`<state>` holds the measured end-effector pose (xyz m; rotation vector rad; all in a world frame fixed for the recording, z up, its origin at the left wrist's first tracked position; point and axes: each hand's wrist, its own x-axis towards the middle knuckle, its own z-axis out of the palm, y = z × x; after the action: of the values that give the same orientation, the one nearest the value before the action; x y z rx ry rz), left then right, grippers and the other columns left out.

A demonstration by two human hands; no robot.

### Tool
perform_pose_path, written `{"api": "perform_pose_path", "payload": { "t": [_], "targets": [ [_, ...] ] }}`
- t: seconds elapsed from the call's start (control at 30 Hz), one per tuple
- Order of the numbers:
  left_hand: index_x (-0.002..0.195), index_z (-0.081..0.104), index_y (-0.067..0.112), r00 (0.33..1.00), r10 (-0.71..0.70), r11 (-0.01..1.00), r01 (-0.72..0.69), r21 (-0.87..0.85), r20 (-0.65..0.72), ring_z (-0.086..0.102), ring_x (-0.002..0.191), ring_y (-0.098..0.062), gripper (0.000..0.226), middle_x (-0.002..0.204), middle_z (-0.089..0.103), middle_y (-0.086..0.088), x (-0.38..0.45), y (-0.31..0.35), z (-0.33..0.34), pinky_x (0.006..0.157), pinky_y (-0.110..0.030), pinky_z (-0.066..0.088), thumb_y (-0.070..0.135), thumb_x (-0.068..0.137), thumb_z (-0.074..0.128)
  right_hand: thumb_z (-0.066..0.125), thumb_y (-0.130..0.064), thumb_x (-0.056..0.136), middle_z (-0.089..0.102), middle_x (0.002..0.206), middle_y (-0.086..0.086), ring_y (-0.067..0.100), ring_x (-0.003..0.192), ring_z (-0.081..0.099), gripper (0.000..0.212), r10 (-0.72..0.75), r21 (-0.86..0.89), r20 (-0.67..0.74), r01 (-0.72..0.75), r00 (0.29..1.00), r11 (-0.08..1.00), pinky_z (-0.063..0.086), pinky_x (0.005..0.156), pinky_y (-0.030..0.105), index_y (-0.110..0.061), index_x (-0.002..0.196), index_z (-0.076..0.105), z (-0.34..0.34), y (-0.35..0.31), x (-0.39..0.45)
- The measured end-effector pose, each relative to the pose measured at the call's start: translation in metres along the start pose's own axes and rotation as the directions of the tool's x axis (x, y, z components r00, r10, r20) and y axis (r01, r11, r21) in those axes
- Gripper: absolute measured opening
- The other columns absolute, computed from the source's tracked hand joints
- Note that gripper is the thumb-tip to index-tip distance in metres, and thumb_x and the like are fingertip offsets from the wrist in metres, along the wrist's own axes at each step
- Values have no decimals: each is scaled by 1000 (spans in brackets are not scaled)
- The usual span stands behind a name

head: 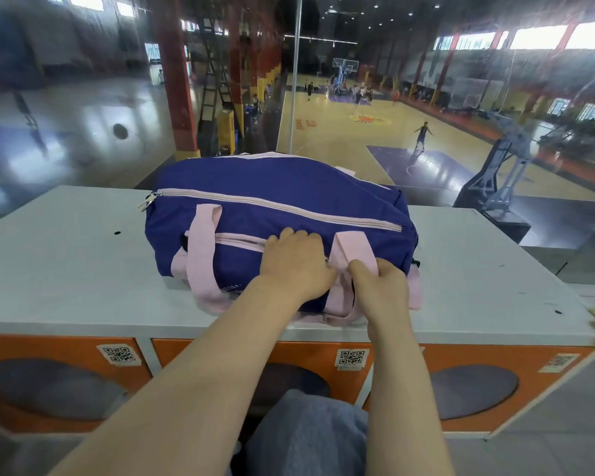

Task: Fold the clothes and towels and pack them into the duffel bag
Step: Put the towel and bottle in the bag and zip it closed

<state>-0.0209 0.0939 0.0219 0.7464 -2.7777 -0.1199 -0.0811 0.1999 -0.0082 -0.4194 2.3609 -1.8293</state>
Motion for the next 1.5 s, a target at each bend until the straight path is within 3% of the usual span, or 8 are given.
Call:
{"api": "perform_pose_path", "payload": {
  "t": [0.13,0.33,0.5,0.63,0.93,1.1,1.23,1.5],
  "targets": [
    [102,61,18,997,3,999,-6,-41,-72,54,99,-24,24,107,65,-3,1,-4,-2,87,-39,39,31,95,43,52,-22,88,57,90,5,25,86,53,11,23,-98,-4,-23,1000,995,49,79,42,-12,91,52,4,-1,2],
    [107,59,20,1000,10,957,-18,-288,-29,55,95,-21,17,108,63,0,6,-9,-5,83,-41,49,24,100,44,52,-24,93,55,97,2,22,91,52,20,-91,-179,-57,80,994,981,39,73,29,-9,105,53,1,-7,1],
    [107,62,21,996,-91,869,81,-488,4,54,90,-15,21,100,60,8,4,-3,-8,73,-30,41,30,101,43,60,-58,83,60,94,-2,18,86,54,48,-8,-71,-46,5,999,997,42,66,28,-14,102,58,7,-11,1],
    [101,68,23,992,-124,804,102,-586,3,57,90,-13,19,99,65,8,5,-5,-9,74,-29,43,30,98,50,61,-43,89,56,71,-1,18,68,50,34,-117,-104,6,116,993,988,38,58,30,-15,72,54,9,-15,0],
    [87,66,29,999,-8,900,-6,-435,-32,58,82,-9,8,86,63,12,-1,-7,-15,74,-26,47,25,92,62,52,-27,95,57,86,6,29,82,53,18,-240,-331,18,233,971,915,33,63,30,-11,88,50,8,-15,2],
    [86,62,28,987,-51,908,-17,-419,-151,57,85,-14,9,87,65,12,-2,-2,-8,77,-35,50,23,92,58,59,-19,91,56,80,-10,8,73,51,9,-199,-63,-34,196,979,979,40,60,18,-16,91,51,13,-14,-4],
    [88,65,30,967,-43,937,-48,-346,-251,55,90,-14,13,92,67,13,-4,0,-11,85,-36,45,22,92,56,68,-15,84,59,83,-10,7,75,54,19,-108,151,-84,120,991,981,48,72,31,-26,82,52,16,-11,-3],
    [85,64,29,954,-247,852,129,-508,-172,56,89,-9,12,90,66,14,-6,-46,-28,90,-22,36,19,91,60,66,-14,88,55,88,-14,5,81,53,24,-114,198,-66,125,991,972,48,70,22,-29,84,48,14,-11,-1]
  ]
}}
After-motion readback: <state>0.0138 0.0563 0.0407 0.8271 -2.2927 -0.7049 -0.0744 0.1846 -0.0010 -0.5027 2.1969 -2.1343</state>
